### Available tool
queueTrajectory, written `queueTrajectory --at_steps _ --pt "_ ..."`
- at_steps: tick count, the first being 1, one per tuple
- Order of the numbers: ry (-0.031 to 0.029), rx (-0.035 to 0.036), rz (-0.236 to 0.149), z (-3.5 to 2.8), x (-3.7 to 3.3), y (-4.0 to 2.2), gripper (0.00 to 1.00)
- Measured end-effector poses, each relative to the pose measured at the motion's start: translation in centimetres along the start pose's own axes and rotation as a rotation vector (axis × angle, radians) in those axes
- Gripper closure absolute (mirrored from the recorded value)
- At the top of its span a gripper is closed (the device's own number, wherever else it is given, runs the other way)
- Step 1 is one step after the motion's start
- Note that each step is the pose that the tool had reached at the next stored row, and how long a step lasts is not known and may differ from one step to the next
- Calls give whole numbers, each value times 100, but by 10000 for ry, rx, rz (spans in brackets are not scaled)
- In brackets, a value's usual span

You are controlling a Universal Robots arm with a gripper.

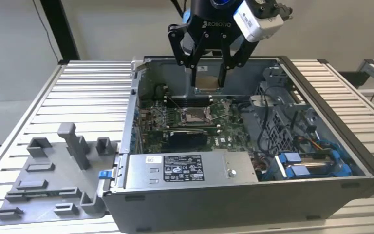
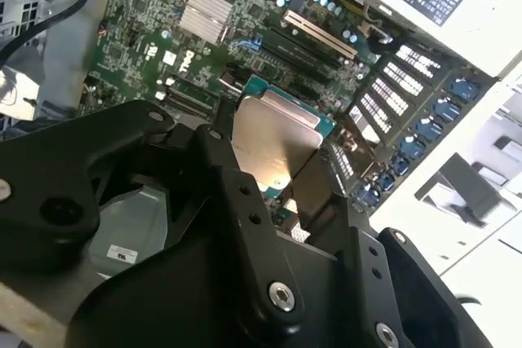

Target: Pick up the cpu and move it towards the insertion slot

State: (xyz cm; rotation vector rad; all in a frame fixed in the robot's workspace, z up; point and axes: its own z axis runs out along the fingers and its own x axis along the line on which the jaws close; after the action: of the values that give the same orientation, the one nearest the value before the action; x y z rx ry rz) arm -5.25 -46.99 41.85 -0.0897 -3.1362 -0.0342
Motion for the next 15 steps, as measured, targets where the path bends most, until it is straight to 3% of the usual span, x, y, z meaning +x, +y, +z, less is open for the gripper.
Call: queueTrajectory --at_steps 2,6,15 --pt "0 0 0 3 6 108 100" --pt "1 1 0 7 15 257 100" --pt "0 -1 0 15 25 510 100"
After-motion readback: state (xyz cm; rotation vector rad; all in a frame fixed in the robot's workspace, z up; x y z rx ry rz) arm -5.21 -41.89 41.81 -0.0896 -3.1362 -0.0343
